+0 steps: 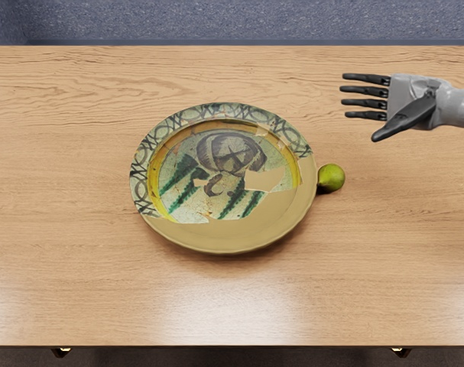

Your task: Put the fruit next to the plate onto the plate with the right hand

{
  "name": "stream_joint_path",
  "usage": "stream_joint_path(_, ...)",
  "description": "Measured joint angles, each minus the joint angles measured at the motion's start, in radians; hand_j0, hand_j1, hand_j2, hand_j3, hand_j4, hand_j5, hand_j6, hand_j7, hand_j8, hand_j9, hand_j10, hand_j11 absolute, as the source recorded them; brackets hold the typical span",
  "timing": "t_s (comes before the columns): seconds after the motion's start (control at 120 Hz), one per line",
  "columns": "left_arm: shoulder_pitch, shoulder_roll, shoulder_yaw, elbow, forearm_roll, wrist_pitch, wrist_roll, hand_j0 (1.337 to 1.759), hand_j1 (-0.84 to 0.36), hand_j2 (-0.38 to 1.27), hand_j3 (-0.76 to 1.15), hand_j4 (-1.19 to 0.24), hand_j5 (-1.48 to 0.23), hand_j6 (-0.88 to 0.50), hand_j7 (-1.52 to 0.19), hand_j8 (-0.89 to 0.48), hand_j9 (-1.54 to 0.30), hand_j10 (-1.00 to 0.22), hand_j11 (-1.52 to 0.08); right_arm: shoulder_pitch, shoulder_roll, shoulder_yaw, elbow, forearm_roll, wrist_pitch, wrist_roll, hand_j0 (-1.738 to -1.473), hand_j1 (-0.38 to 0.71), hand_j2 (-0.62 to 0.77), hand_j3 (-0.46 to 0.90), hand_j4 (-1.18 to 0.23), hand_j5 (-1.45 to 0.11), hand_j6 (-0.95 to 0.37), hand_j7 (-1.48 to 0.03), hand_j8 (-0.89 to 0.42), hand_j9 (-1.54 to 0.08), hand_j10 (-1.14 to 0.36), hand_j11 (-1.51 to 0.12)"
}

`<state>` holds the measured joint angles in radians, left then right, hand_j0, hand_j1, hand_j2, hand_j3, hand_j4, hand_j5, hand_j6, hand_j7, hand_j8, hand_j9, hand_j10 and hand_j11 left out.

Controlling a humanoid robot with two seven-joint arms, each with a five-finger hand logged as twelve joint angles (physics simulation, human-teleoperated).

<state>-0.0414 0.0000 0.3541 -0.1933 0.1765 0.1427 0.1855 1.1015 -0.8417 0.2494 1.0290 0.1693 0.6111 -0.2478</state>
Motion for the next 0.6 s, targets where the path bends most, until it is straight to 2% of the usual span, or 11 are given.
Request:
stream_joint_path(0.392, 0.000, 0.000, 0.000, 0.000, 0.000, 0.000, 0.000, 1.658, 0.35, 0.00, 0.00, 0.00, 0.00, 0.00, 0.00, 0.00, 0.00, 0.00, 0.00, -0.010, 0.013, 0.010, -0.025, -0.006, 0.000, 0.009, -1.658, -0.32, 0.00, 0.00, -0.03, -0.04, -0.03, -0.04, -0.03, -0.04, -0.03, -0.04)
stream_joint_path(0.442, 0.000, 0.000, 0.000, 0.000, 0.000, 0.000, 0.000, 1.658, 0.35, 0.00, 0.00, 0.00, 0.00, 0.00, 0.00, 0.00, 0.00, 0.00, 0.00, -0.013, 0.024, 0.029, -0.042, -0.049, 0.000, 0.028, -1.658, -0.32, 0.00, 0.00, -0.03, -0.04, -0.03, -0.04, -0.03, -0.04, -0.03, -0.04)
stream_joint_path(0.533, 0.000, 0.000, 0.000, 0.000, 0.000, 0.000, 0.000, 1.658, 0.35, 0.00, 0.00, 0.00, 0.00, 0.00, 0.00, 0.00, 0.00, 0.00, 0.00, -0.024, 0.056, 0.112, -0.060, -0.205, 0.000, 0.090, -1.658, -0.31, 0.00, 0.00, -0.03, -0.04, -0.03, -0.04, -0.03, -0.04, -0.03, -0.04)
stream_joint_path(0.6, 0.000, 0.000, 0.000, 0.000, 0.000, 0.000, 0.000, 1.658, 0.35, 0.00, 0.00, 0.00, 0.00, 0.00, 0.00, 0.00, 0.00, 0.00, 0.00, -0.052, 0.076, 0.190, -0.066, -0.311, 0.000, 0.114, -1.658, -0.31, -0.01, 0.00, -0.03, -0.04, -0.03, -0.04, -0.03, -0.04, -0.03, -0.04)
